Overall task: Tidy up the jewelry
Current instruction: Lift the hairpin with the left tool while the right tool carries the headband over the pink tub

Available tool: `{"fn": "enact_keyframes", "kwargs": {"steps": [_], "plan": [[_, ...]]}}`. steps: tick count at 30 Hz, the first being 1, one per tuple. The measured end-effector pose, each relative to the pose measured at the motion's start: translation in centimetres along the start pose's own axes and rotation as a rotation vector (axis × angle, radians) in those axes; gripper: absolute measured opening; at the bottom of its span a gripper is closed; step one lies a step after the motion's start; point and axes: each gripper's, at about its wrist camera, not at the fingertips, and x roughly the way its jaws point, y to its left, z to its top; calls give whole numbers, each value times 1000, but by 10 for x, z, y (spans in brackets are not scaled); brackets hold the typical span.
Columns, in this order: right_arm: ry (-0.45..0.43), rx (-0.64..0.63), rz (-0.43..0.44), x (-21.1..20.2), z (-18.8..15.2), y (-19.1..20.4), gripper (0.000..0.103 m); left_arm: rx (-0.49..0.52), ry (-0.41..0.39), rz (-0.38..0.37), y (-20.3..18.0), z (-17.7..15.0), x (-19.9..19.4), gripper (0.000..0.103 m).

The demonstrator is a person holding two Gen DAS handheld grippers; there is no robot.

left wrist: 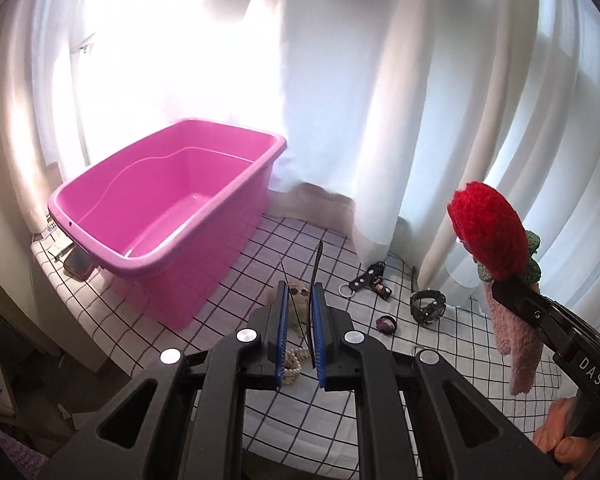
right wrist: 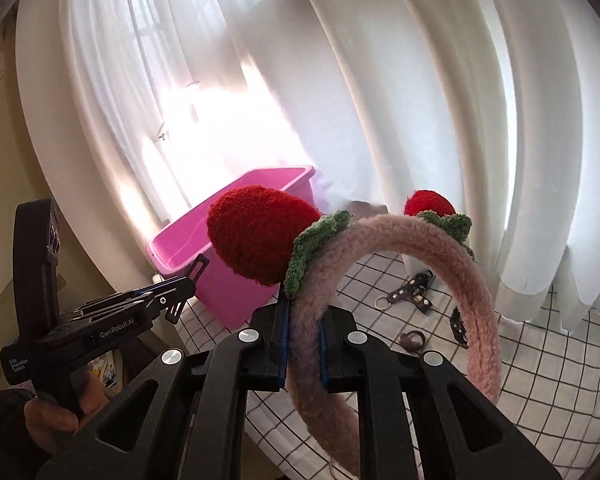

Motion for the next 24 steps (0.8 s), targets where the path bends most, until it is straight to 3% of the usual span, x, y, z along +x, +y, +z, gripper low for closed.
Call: {"fn": "enact_keyframes", "kwargs": {"steps": [7,13,18,24], "plan": [[-19,-105,74,85,75,68,11,-11,-65,65,93,73,16,12],[19,-146,128,172,128,111,11,1,-38,81,157,114,54,12],[125,-172,154,247,151,134,11,-9,42,74,190,127,91,12],[336,-167,152,335,158,133,11,-75,216,59,222,121,141,13]]}}
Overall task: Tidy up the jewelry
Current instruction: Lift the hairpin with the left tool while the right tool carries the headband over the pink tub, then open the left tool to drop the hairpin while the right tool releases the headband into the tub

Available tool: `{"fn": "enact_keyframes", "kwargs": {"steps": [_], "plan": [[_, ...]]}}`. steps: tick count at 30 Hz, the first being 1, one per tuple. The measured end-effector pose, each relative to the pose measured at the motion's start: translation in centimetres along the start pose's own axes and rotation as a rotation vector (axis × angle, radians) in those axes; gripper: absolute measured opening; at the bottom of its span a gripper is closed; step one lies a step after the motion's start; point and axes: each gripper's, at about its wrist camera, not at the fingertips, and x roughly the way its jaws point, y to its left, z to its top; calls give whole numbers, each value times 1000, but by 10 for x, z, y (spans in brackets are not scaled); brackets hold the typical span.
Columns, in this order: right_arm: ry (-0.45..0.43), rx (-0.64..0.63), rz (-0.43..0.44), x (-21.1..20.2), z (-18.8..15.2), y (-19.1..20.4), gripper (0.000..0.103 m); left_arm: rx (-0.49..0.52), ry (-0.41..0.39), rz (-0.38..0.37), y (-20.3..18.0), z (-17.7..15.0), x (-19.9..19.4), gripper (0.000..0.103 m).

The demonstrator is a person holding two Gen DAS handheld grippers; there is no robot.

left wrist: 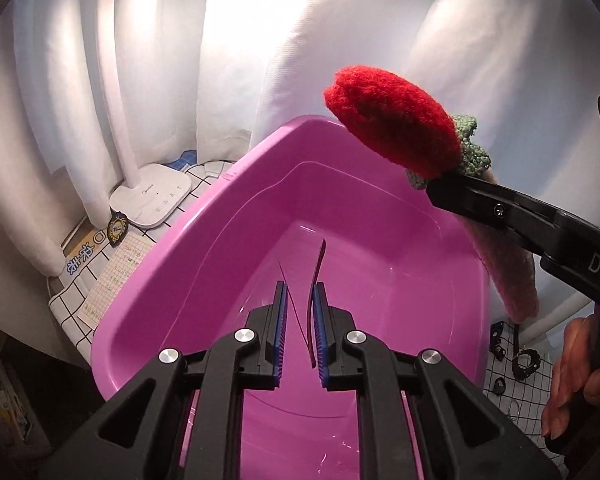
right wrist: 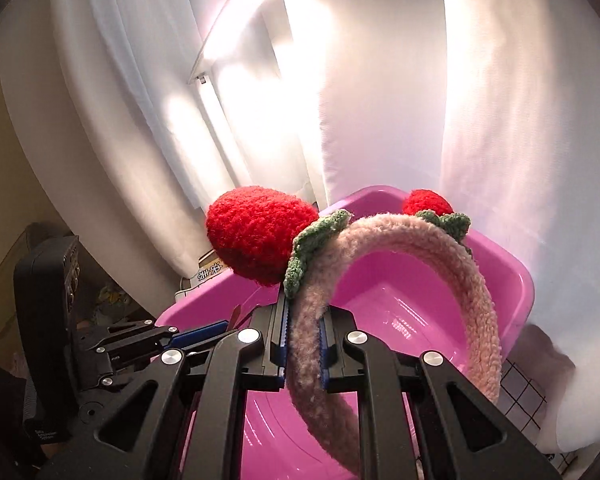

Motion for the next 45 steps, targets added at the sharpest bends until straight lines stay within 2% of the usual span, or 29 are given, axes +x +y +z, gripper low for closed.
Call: {"fn": "enact_keyframes", "kwargs": {"steps": [5,10,16,17,18,19,21,22,28,34,38,44,45], "plan": [[178,13,-25,55,9,-9,11,-12,97,26,8,0,26,14],[327,75,-10,101,9,-21,14,-53,192,38,18,2,46,15],[464,107,-30,147,6,-26,15,-72,266,50,27,1,61,17],[469,108,-33,149,7,-26,17,-72,274,51,28,0,61,18],[469,106,-41,149,8,-26,29,-73,281,55,30,0,63,21],[468,104,-59,148,10,-25,48,-75,290,60,31,0,63,24],[464,111,-78,148,12,-26,60,-82,298,66,33,-1,63,51],[458,118,-78,147,12,-27,60,-85,300,44,32,-1,62,54],[454,143,-100,146,10,-35,60,-53,284,50,20,-4,52,75],[435,158,-108,143,5,-39,62,-42,267,47,12,-5,42,78],[419,161,-115,138,2,-35,64,-40,241,57,14,-5,35,87],[387,172,-121,119,0,-35,65,-46,222,69,13,-8,21,87],[383,171,-123,117,0,-34,68,-47,218,69,13,-9,18,87]]}}
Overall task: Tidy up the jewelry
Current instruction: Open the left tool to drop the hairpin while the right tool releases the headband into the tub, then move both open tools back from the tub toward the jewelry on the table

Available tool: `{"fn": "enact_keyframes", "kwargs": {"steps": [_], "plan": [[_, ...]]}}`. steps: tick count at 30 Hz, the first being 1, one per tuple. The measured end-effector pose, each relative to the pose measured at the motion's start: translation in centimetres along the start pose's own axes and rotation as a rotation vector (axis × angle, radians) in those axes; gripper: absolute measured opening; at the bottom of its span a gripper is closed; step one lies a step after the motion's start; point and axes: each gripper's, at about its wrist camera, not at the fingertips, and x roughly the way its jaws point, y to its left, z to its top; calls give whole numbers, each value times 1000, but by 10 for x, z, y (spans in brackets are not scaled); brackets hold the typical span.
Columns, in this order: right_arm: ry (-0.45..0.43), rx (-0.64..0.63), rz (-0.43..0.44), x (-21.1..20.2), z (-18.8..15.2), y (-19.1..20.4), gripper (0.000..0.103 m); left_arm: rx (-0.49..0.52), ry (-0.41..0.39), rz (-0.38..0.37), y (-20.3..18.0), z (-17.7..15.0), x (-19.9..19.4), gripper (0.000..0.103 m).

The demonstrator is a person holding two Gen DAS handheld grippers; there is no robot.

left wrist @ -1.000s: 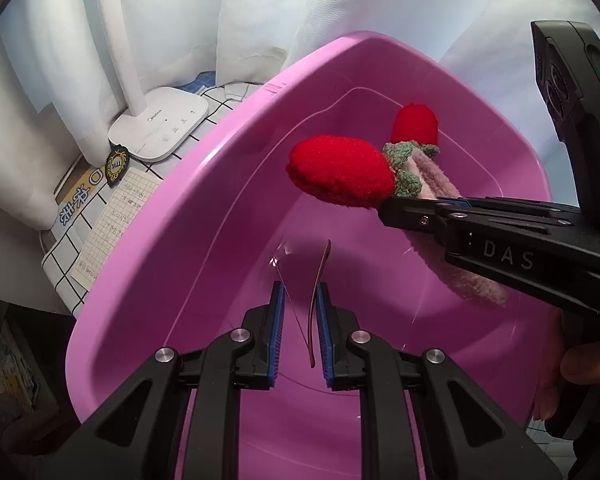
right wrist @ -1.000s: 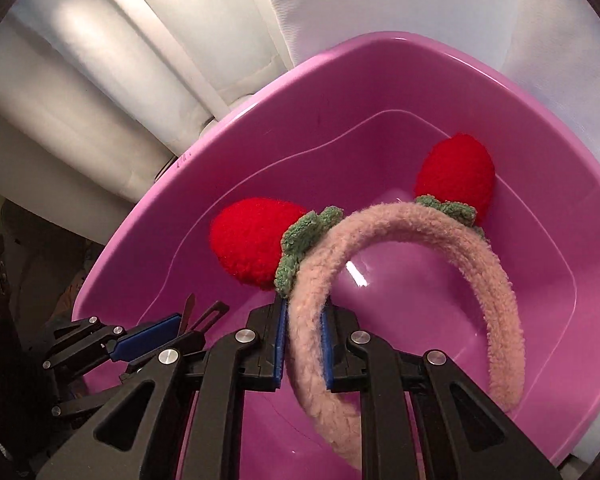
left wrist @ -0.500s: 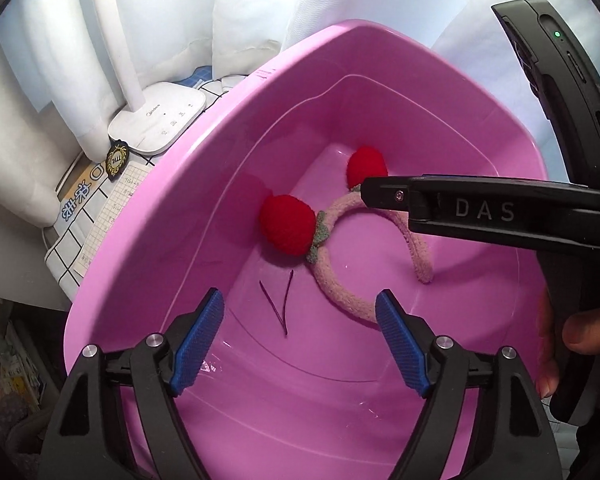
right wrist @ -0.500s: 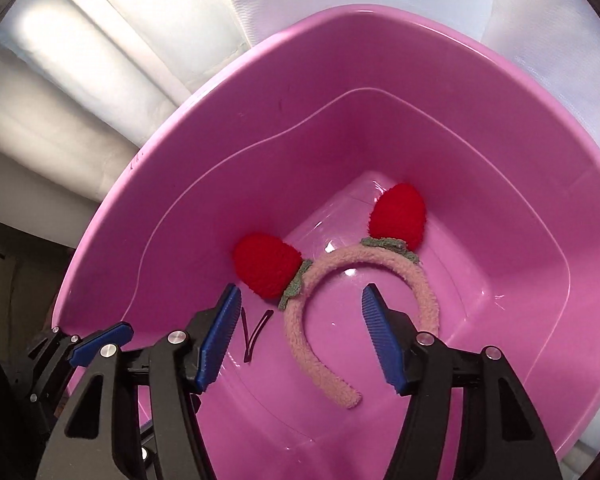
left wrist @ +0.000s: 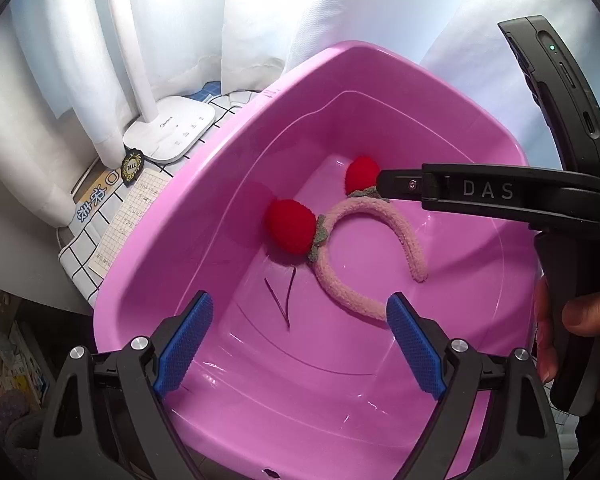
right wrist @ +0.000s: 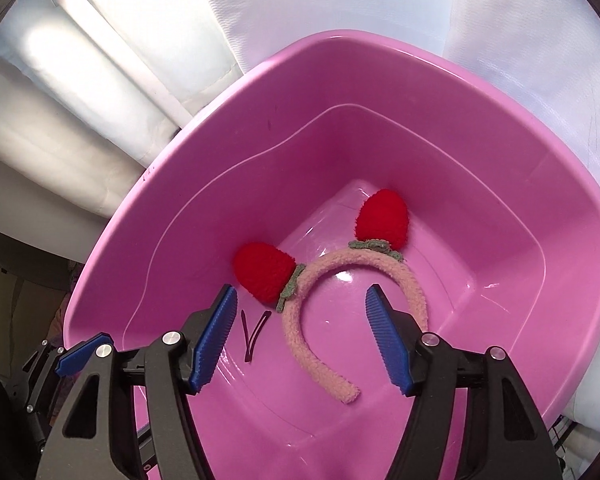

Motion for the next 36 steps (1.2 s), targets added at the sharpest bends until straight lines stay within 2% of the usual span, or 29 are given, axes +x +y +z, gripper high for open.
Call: {"fn": "enact_keyframes", "kwargs": {"steps": [10,12,21,28,36], "plan": [[-70,-19,-6,-31,-19,4,71,-11,-75,42,3,-13,-28,93],[-84,-19,-6,-38,-25,3,74,-12,-86,52,2,-17,-33,94],[-176,-21,-1,-88,-63,-3,74,-16,-146,83,-13,-40,-61,95],[-243,-24,-22,-130,-113,-17,74,-10,-174,75,-38,-61,-78,96],[-313,31,-52,-172,-202,-50,74,28,-204,52,-77,-100,-97,96]]}}
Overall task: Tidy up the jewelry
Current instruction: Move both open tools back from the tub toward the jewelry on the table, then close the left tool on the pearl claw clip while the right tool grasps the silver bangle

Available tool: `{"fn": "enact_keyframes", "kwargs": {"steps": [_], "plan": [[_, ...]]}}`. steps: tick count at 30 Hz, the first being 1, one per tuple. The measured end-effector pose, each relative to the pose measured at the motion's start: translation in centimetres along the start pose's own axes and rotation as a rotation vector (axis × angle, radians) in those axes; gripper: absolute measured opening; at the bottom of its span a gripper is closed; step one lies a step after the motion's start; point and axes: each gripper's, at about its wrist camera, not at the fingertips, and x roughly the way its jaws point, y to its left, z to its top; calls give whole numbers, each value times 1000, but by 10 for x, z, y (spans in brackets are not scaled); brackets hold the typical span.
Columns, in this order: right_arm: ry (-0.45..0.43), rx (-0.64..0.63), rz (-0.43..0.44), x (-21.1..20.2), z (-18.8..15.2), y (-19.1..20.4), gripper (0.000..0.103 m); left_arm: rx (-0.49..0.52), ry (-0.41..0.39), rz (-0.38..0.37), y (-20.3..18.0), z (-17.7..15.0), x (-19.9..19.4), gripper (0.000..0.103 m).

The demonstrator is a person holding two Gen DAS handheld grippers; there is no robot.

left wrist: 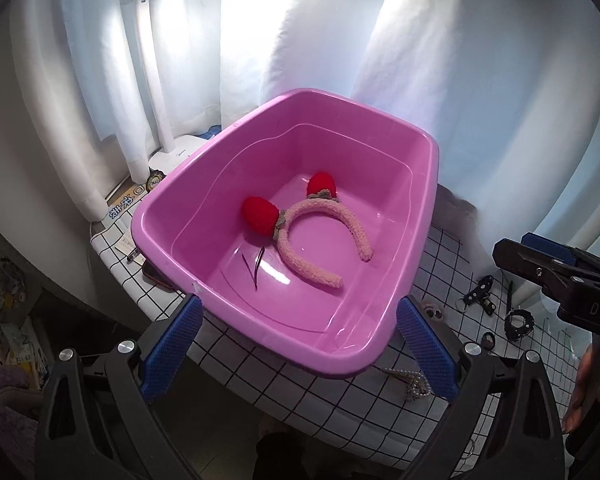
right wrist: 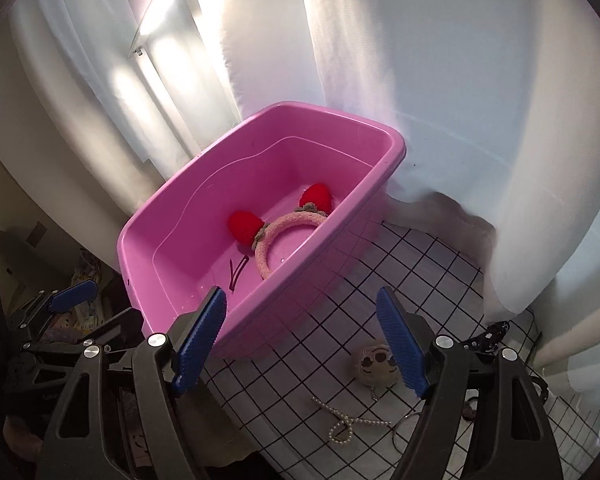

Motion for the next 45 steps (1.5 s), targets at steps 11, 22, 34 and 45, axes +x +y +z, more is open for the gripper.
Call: {"fn": "enact_keyframes", "kwargs": {"steps": [11,22,34,45], "plan": [[-89,177,-136,-93,-138,-83,77,-7,51,-93,-45,-65,-13,97],[-102,315,-202,-130,-267,-147,77,-49,106,-105,-85,-144,-11,97],[-72,300,-198,-98,-289,-152,77,11,142,-13,-98,-183,21,97],[-44,350,-319,-46,-275,-165,77,93,140,-82,-119,-169,92,97]]}}
